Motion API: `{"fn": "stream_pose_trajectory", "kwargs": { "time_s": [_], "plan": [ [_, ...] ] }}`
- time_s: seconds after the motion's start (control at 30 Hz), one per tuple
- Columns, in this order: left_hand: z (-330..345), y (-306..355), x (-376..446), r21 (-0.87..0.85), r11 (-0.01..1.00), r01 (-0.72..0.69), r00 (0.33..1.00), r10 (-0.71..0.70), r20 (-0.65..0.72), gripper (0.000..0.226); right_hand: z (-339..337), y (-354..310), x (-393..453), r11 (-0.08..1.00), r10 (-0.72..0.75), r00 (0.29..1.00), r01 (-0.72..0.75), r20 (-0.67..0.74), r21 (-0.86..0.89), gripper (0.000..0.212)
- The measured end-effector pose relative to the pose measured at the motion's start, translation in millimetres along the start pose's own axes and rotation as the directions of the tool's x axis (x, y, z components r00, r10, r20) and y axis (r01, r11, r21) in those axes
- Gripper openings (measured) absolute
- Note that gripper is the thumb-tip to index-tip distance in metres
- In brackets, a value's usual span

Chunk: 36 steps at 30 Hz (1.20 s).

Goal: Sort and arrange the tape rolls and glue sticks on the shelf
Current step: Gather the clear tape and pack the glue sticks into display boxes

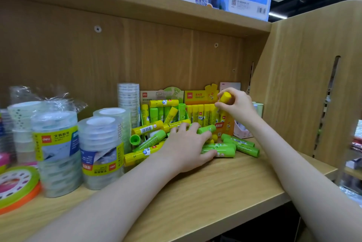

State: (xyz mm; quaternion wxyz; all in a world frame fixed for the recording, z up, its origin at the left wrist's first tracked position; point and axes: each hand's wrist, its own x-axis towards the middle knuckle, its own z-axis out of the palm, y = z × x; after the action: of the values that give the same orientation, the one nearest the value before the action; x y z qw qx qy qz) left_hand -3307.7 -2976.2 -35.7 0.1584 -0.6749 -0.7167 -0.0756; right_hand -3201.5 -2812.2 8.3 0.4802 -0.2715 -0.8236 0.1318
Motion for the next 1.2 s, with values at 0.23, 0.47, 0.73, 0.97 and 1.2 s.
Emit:
{"fn": "stream_pose_trajectory", "kwargs": {
  "time_s": [0.23, 0.47, 0.73, 0.97, 1.2],
  "plan": [
    [1.1, 0.4, -0.3, -0.007, 1.000, 0.002, 1.000, -0.002, -0.007, 0.050, 18.2, 2.4, 9.7, 0.967, -0.044, 0.992, 0.072, 0.117, -0.245, 0.041],
    [-0.3, 2.1, -0.5, -0.001, 1.000, 0.025, 1.000, -0.025, -0.012, 0.054, 32.8, 8.3, 7.8, 0.880, -0.104, 0.980, 0.169, 0.168, -0.444, 0.033],
    [-1.6, 6.6, -2.5, 0.043, 0.990, 0.133, 0.991, -0.131, -0.039, 0.066, 23.9, 6.5, 2.9, 0.981, -0.046, 0.997, 0.057, 0.061, -0.188, 0.025],
    [-3.2, 9.2, -3.2, 0.096, 0.967, 0.234, 0.972, -0.232, -0.036, 0.078, 23.5, 3.2, 0.5, 0.986, -0.067, 0.996, 0.075, 0.060, -0.147, 0.024],
    [-2.6, 8.6, -3.0, 0.094, 0.954, 0.284, 0.959, -0.280, -0.049, 0.086, 23.5, 1.8, 1.8, 0.980, -0.068, 0.994, 0.082, 0.086, -0.179, 0.023]
  ]
}}
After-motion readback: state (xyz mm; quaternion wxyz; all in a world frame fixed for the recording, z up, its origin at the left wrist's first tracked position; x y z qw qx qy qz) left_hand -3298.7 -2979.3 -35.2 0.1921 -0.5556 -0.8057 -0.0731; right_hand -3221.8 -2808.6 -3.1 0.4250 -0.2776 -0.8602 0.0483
